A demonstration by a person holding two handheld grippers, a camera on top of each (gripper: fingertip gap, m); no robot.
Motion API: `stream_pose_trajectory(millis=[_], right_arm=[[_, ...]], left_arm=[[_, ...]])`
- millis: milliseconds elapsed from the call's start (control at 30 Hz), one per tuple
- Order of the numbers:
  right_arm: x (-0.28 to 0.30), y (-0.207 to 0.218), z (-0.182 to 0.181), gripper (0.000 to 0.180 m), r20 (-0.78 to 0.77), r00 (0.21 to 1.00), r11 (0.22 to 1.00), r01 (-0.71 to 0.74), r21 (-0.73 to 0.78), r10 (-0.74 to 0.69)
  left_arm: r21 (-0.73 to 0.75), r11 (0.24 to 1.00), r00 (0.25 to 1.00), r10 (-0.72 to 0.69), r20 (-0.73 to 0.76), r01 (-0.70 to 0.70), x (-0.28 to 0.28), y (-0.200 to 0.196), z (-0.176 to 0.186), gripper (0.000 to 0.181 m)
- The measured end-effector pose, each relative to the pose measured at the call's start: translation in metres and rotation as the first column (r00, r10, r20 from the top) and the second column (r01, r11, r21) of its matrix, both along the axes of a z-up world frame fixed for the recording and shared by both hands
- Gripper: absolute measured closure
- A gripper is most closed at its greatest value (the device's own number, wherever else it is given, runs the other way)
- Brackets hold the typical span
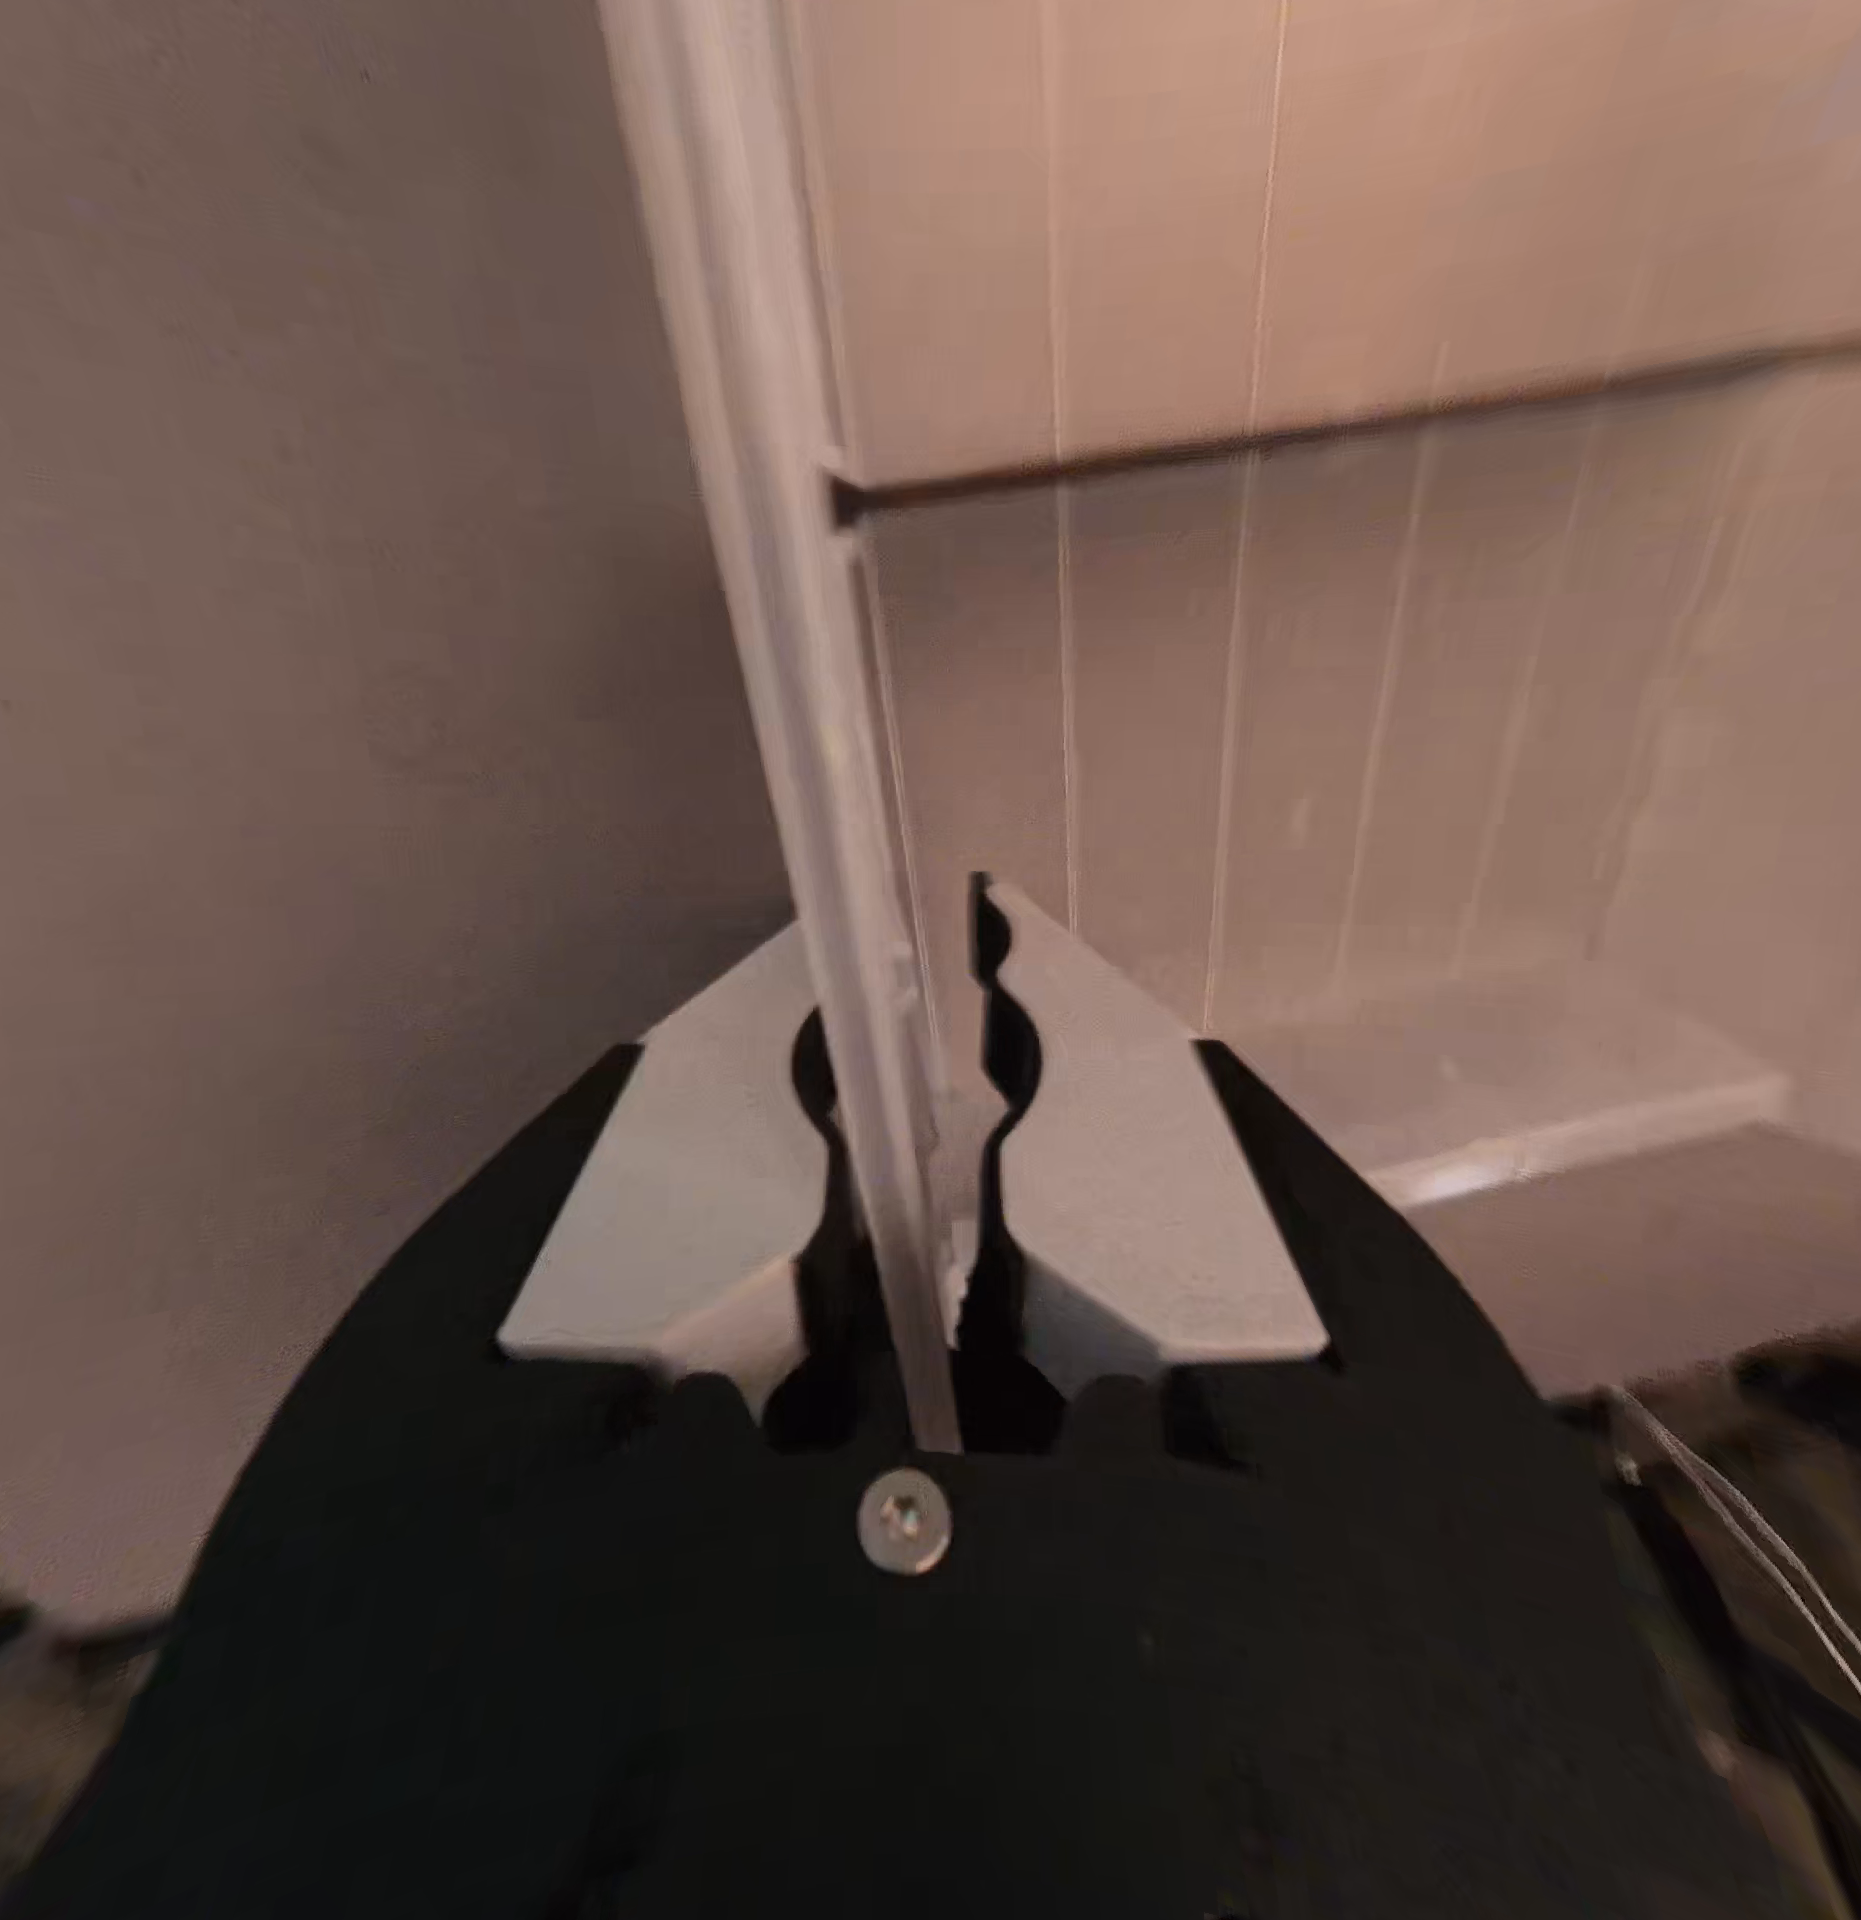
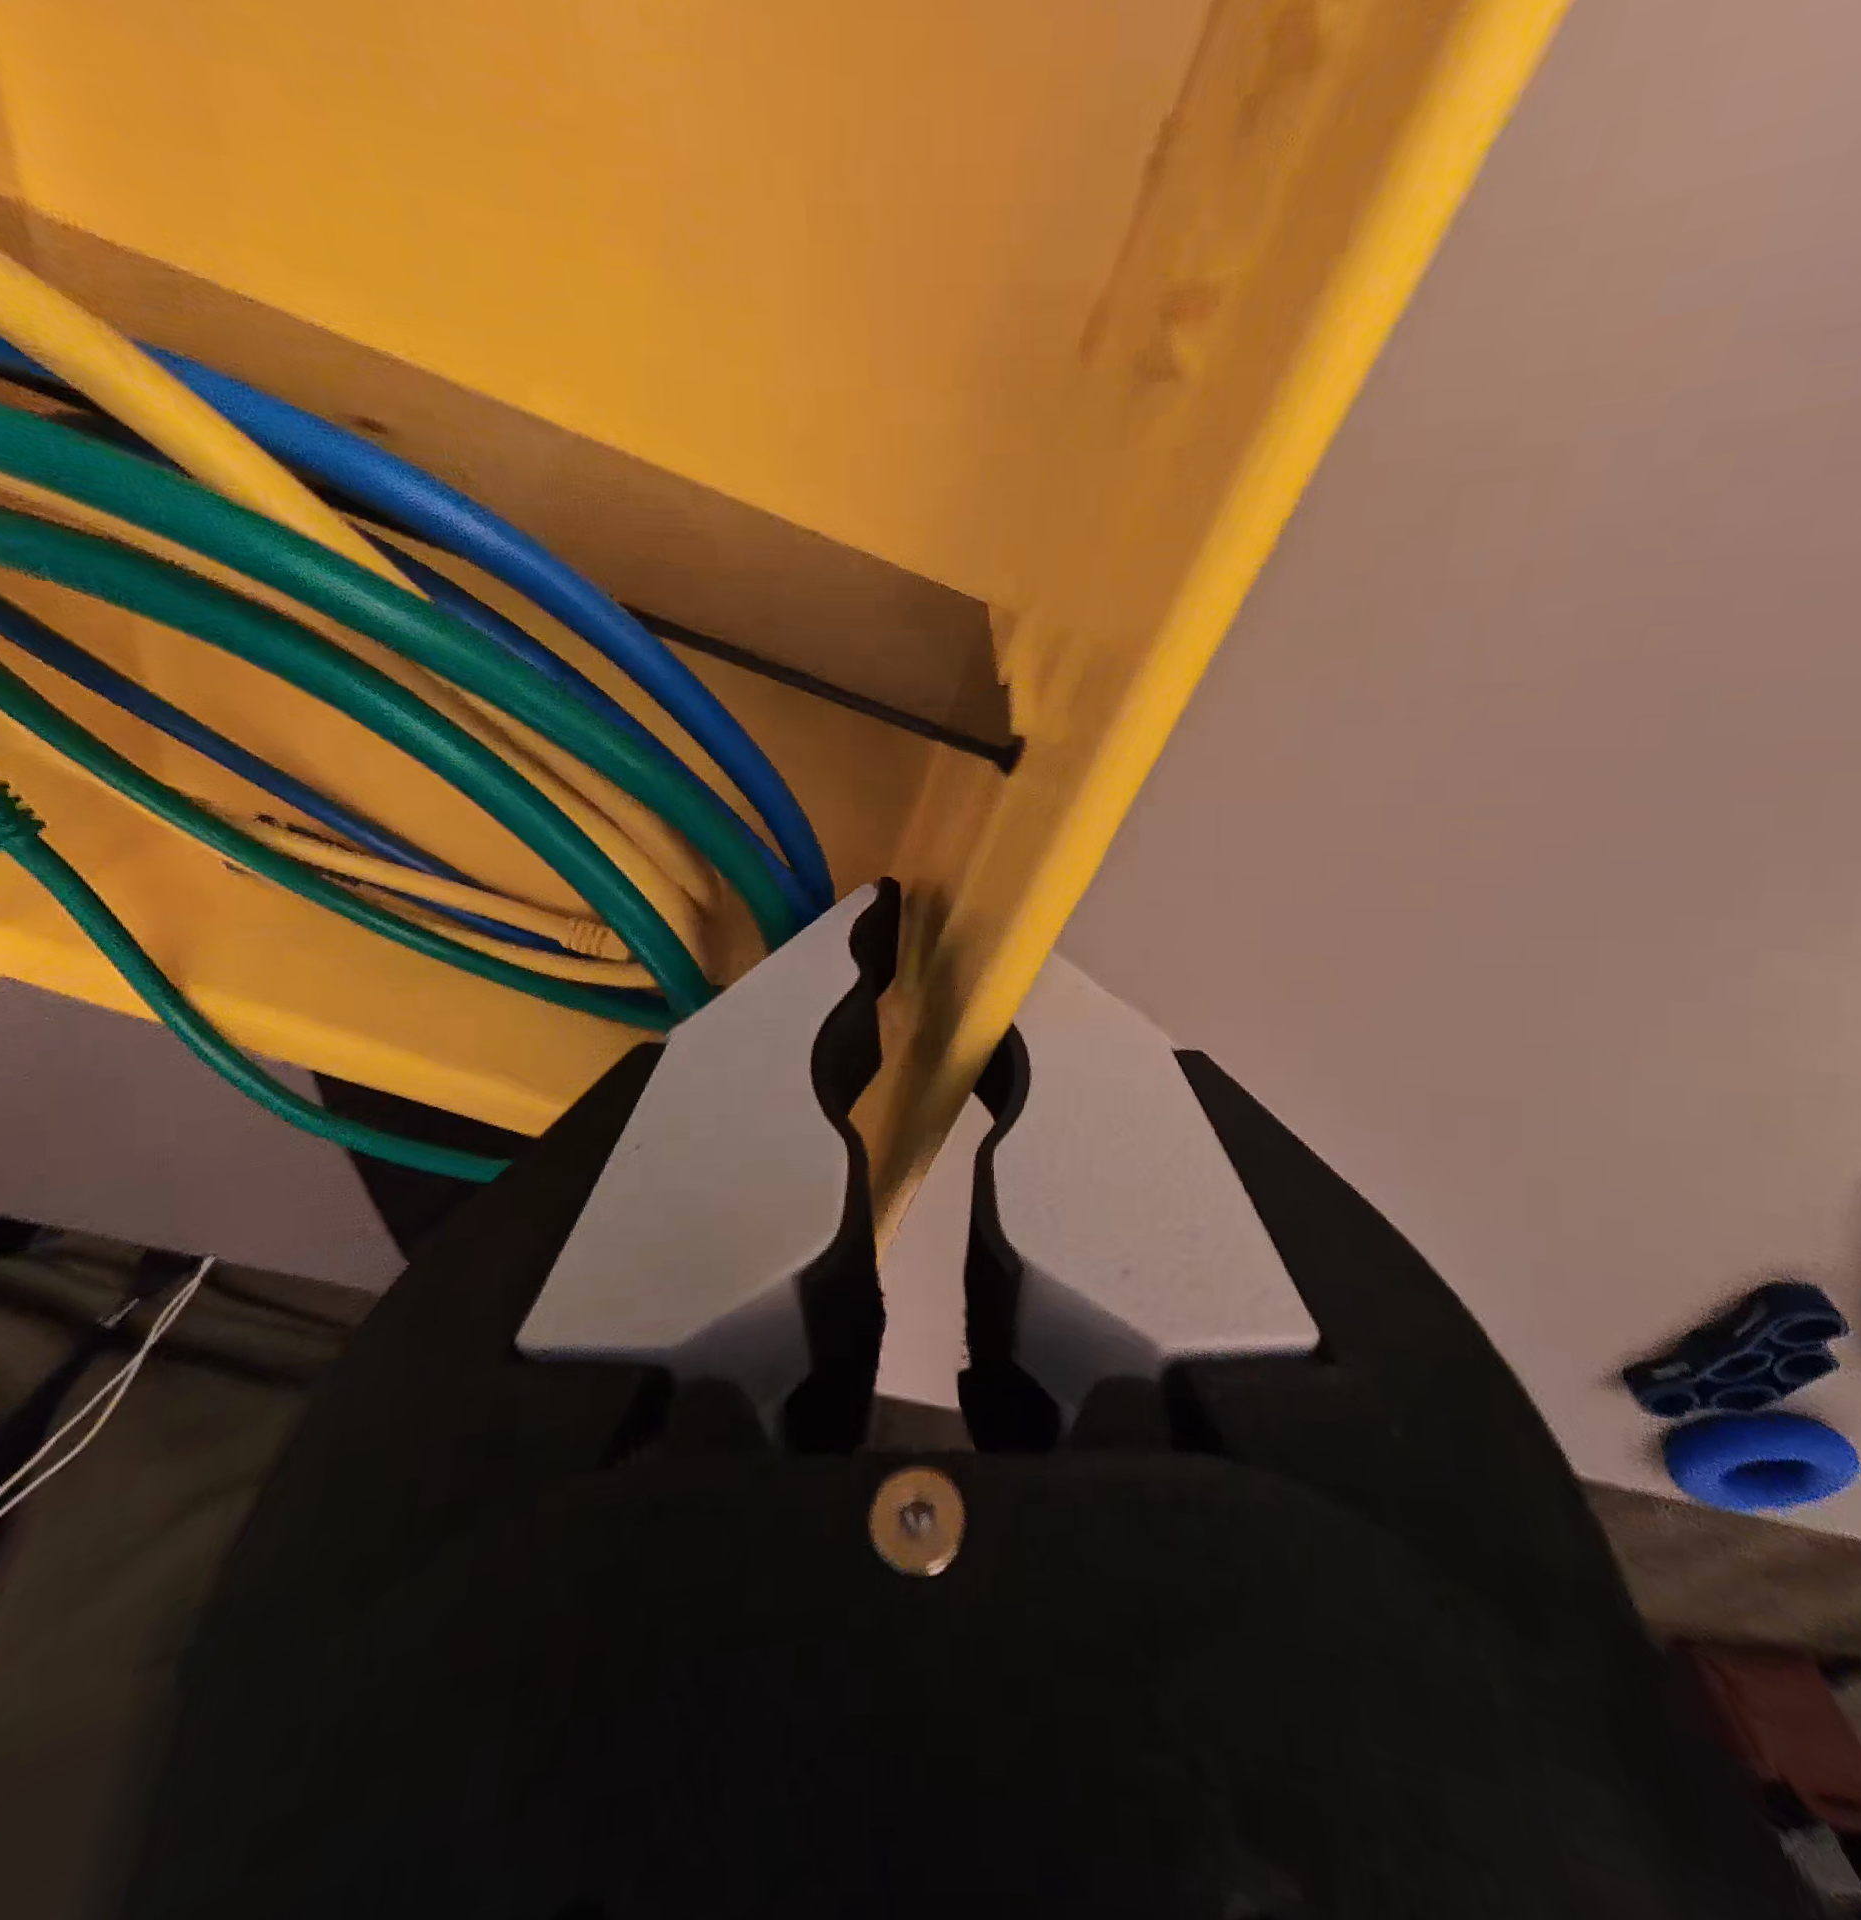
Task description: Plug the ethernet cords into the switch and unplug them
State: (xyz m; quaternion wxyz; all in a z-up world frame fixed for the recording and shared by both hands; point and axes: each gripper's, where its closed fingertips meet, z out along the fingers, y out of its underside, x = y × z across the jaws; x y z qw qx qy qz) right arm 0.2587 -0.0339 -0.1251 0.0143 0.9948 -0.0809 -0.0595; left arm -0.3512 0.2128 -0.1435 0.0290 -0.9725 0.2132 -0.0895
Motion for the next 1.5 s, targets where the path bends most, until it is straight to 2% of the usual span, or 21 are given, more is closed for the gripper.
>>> stream_pose_trajectory(millis=[33, 133, 300, 467, 633, 700, 767, 867, 933, 967, 1000, 1033, 1067, 1100, 1133, 1200, 1233, 1300, 1367, 1400, 1500], right_arm=[[-0.007, 0.0, 0.0, 0.171, 0.005, 1.0, 1.0, -0.004, -0.028, 0.004], [-0.029, 0.007, 0.001, 0.17, 0.011, 1.0, 0.998, -0.023, -0.057, 0.024], [-0.065, 0.029, 0.001, 0.169, 0.018, 0.998, 0.996, -0.059, -0.063, 0.06], [-0.09, 0.049, 0.0, 0.167, 0.045, 0.988, 0.989, -0.143, -0.046, 0.145], [-0.091, 0.057, 0.005, 0.16, 0.048, 0.978, 0.979, -0.202, -0.007, 0.202], [-0.085, 0.057, 0.017, 0.155, 0.074, 0.979, 0.98, -0.195, 0.041, 0.192], [-0.083, 0.052, 0.039, 0.155, 0.09, 0.985, 0.981, -0.159, 0.11, 0.15], [-0.084, 0.051, 0.088, 0.152, 0.216, 0.971, 0.947, -0.159, 0.278, 0.1], [-0.104, 0.07, 0.133, 0.152, 0.295, 0.949, 0.842, -0.248, 0.479, 0.112], [-0.124, 0.085, 0.159, 0.15, 0.324, 0.938, 0.742, -0.306, 0.596, 0.126], [-0.153, 0.101, 0.185, 0.145, 0.334, 0.927, 0.605, -0.366, 0.707, 0.17], [-0.19, 0.112, 0.208, 0.132, 0.341, 0.906, 0.437, -0.421, 0.795, 0.252], [-0.231, 0.116, 0.222, 0.117, 0.349, 0.865, 0.269, -0.455, 0.849, 0.36], [-0.27, 0.116, 0.226, 0.109, 0.347, 0.813, 0.139, -0.455, 0.88, 0.468], [-0.301, 0.118, 0.22, 0.104, 0.314, 0.77, 0.103, -0.438, 0.893, 0.555], [-0.333, 0.144, 0.184, 0.103, 0.222, 0.76, 0.263, -0.459, 0.849, 0.611], [-0.339, 0.162, 0.162, 0.106, 0.215, 0.763, 0.343, -0.499, 0.796, 0.609], [-0.333, 0.197, 0.117, 0.109, 0.231, 0.792, 0.508, -0.554, 0.66, 0.564], [-0.336, 0.207, 0.078, 0.11, 0.146, 0.815, 0.659, -0.546, 0.518, 0.561], [-0.335, 0.209, 0.063, 0.114, 0.131, 0.825, 0.71, -0.544, 0.446, 0.55], [-0.325, 0.217, 0.036, 0.131, 0.227, 0.828, 0.765, -0.56, 0.317, 0.512]], left_arm=[[-0.069, 0.997, 0.999, -0.024, -0.025, 0.022, 0.0, -0.01, -0.005, 0.168], [-0.073, 0.992, 0.992, -0.107, -0.061, 0.103, 0.007, -0.02, -0.006, 0.172], [-0.189, 0.964, 0.972, -0.208, -0.105, 0.186, 0.028, -0.046, -0.005, 0.159], [-0.248, 0.94, 0.959, -0.265, -0.103, 0.233, 0.059, -0.058, -0.004, 0.156], [-0.3, 0.908, 0.948, -0.317, -0.03, 0.293, 0.08, -0.077, 0.003, 0.138], [-0.276, 0.926, 0.965, -0.263, 0.011, 0.256, 0.08, -0.08, 0.017, 0.151], [-0.187, 0.961, 0.978, -0.191, 0.08, 0.203, 0.081, -0.083, 0.043, 0.154], [0.081, 0.979, 0.972, -0.195, 0.128, 0.186, 0.075, -0.087, 0.092, 0.153], [0.294, 0.937, 0.965, -0.232, 0.119, 0.189, 0.071, -0.087, 0.127, 0.15], [0.399, 0.899, 0.966, -0.239, 0.101, 0.18, 0.069, -0.084, 0.144, 0.146], [0.497, 0.851, 0.968, -0.237, 0.08, 0.167, 0.067, -0.08, 0.161, 0.143], [0.587, 0.796, 0.971, -0.229, 0.065, 0.148, 0.065, -0.076, 0.179, 0.14], [0.669, 0.733, 0.974, -0.218, 0.06, 0.123, 0.064, -0.072, 0.197, 0.137], [0.742, 0.664, 0.975, -0.209, 0.068, 0.091, 0.066, -0.069, 0.215, 0.135], [0.802, 0.595, 0.973, -0.212, 0.088, 0.057, 0.068, -0.066, 0.233, 0.132], [0.877, 0.481, 0.959, -0.249, 0.138, -0.001, 0.077, -0.067, 0.262, 0.13], [0.893, 0.45, 0.948, -0.278, 0.155, -0.014, 0.082, -0.07, 0.27, 0.13], [0.901, 0.434, 0.932, -0.325, 0.158, -0.001, 0.09, -0.076, 0.273, 0.13], [0.9, 0.434, 0.927, -0.349, 0.139, 0.028, 0.095, -0.08, 0.271, 0.127], [0.902, 0.43, 0.924, -0.359, 0.131, 0.039, 0.098, -0.082, 0.271, 0.126], [0.904, 0.424, 0.903, -0.408, 0.134, 0.058, 0.108, -0.088, 0.273, 0.126]])
